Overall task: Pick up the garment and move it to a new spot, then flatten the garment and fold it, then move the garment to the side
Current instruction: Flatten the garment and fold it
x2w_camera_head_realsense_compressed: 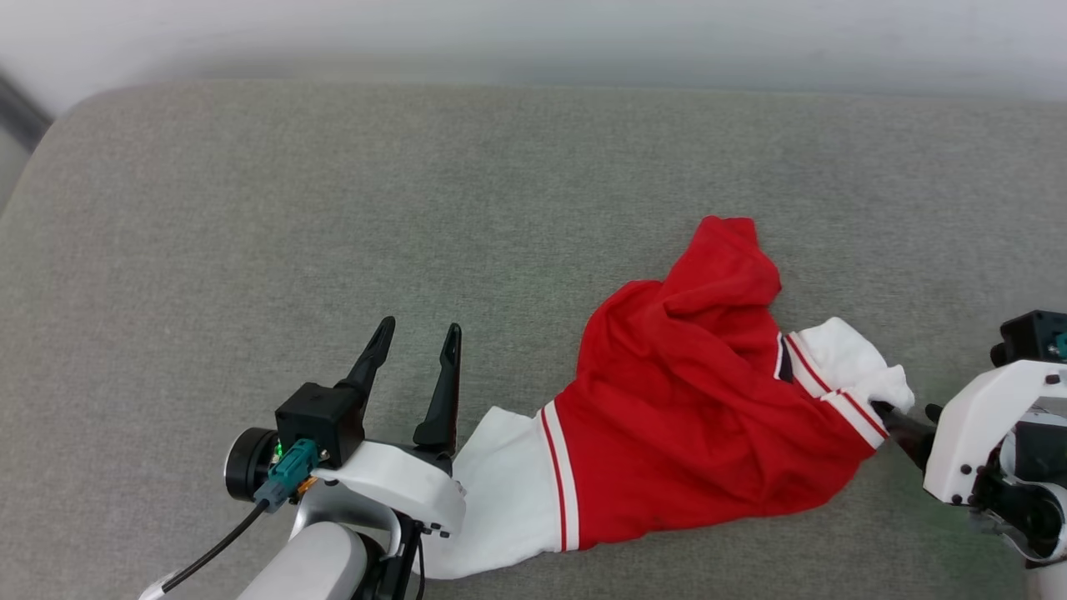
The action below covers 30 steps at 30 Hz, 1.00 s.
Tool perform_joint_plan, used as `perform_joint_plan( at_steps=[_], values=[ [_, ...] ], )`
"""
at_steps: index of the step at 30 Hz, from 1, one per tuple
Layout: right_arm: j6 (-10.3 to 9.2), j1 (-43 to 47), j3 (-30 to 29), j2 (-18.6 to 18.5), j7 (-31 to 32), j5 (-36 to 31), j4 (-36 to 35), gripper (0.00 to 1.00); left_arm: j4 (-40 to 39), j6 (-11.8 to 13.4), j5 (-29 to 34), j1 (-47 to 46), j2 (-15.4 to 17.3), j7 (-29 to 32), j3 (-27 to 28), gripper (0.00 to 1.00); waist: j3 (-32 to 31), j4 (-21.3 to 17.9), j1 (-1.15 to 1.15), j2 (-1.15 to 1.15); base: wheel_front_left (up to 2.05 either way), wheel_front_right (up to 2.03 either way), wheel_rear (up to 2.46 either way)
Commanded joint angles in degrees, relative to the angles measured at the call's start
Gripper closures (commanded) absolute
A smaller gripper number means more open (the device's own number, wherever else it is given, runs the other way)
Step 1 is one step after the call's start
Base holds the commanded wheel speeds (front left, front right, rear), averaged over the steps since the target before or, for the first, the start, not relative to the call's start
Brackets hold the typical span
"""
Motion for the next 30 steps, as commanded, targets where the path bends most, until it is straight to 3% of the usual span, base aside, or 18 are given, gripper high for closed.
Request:
perform_joint_plan(
  at_steps=[1, 6, 7, 8, 9, 15, 21, 26, 30],
  values=[
    [-0.02, -0.8, 0.6, -0.2, -0.6, -0.1, 1.1, 0.00, 0.1, -0.2, 0.1, -0.6, 0.1, -0.1, 0.0, 0.00, 0.9, 1.0, 0.00, 0.00, 0.00, 0.00, 0.00],
    [-0.02, -0.9, 2.3, 1.3, 1.2, 1.1, 8.3, 0.00, 0.6, -0.2, 0.0, -1.0, -0.2, -0.3, 0.0, 0.00, 1.3, 2.4, 0.00, 0.00, 0.00, 0.00, 0.00],
    [-0.01, -0.9, 2.9, 1.3, 1.5, 1.3, 9.0, 0.60, 0.8, -0.1, -0.2, -0.9, -0.2, -0.5, 0.1, 0.00, 1.3, 2.5, 0.00, 0.00, 0.00, 0.00, 0.00],
    [-0.01, -1.0, 3.1, 1.4, 1.3, 1.6, 9.3, 0.94, 0.9, -0.1, -0.3, -0.7, -0.2, -0.5, 0.2, 0.00, 1.1, 2.6, 0.00, 0.00, 0.00, 0.00, 0.00],
    [-0.01, -1.2, 3.3, 1.2, 1.1, 2.0, 9.1, 1.00, 1.0, 0.0, -0.4, -0.5, -0.3, -0.6, 0.2, 0.00, 0.8, 2.6, 0.00, 0.00, 0.00, 0.00, 0.00],
    [-0.02, -2.7, 3.5, -2.3, -1.9, 1.5, 1.0, 1.00, 1.5, 0.4, -0.8, 0.9, -0.3, -1.0, 0.4, 0.00, -1.5, 1.1, 0.00, 0.00, 0.00, 0.00, 0.00],
    [-0.02, -1.5, 0.2, -4.0, -0.4, -1.3, -10.1, 1.00, 1.9, 0.3, -1.1, 2.0, -0.7, -1.4, 0.3, 0.00, -4.3, -0.9, 0.00, 0.00, 0.00, 0.00, 0.00],
    [-0.03, 2.2, -8.4, -2.0, 4.8, -5.3, -16.4, 1.00, 1.8, 0.9, -1.3, 2.8, -0.8, -1.5, 0.2, 0.00, -5.5, -2.2, 0.00, 0.00, 0.00, 0.00, 0.00],
    [-0.02, 6.7, -16.2, 1.5, 7.9, -7.6, -16.6, 1.00, 1.6, 0.9, -1.3, 3.3, -0.7, -1.6, 0.3, 0.00, -5.4, -2.8, 0.00, 0.00, 0.00, 0.00, 0.00]
  ],
)
